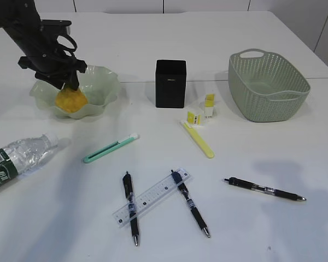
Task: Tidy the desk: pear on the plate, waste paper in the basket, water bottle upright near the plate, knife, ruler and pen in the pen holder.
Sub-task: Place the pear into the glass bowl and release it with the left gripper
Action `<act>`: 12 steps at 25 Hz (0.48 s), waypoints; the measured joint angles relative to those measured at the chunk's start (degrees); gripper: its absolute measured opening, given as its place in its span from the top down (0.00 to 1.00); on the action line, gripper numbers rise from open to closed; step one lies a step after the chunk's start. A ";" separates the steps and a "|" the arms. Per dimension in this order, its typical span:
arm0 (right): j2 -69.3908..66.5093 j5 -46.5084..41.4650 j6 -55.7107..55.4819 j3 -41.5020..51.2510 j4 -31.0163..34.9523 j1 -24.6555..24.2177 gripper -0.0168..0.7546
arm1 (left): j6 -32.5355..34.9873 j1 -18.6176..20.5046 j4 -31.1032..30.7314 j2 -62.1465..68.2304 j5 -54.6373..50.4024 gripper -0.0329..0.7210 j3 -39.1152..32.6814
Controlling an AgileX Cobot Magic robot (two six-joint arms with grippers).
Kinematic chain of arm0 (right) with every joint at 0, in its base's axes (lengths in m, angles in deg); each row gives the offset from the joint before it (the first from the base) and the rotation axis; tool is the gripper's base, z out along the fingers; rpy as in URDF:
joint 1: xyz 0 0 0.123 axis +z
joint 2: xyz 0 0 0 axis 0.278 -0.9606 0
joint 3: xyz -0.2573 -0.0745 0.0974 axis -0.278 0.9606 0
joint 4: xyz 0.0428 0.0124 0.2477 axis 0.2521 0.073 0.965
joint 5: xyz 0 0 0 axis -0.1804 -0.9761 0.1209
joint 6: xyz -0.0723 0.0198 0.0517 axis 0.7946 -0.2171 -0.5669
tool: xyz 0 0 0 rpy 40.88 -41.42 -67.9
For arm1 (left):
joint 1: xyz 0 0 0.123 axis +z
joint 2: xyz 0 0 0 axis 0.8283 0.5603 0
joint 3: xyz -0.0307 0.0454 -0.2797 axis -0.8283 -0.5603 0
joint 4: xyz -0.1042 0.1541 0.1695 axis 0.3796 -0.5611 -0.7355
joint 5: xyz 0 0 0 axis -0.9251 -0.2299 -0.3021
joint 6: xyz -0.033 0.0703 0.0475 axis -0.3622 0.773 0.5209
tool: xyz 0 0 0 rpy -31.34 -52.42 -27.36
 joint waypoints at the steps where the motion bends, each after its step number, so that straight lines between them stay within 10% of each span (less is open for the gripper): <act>1: 0.00 0.00 0.00 0.00 0.00 0.00 0.47 | 0.00 0.00 0.00 0.00 0.00 0.55 0.00; 12: 0.00 0.00 0.00 0.00 0.00 0.00 0.47 | 0.00 0.00 -1.07 -0.85 -0.59 0.51 0.12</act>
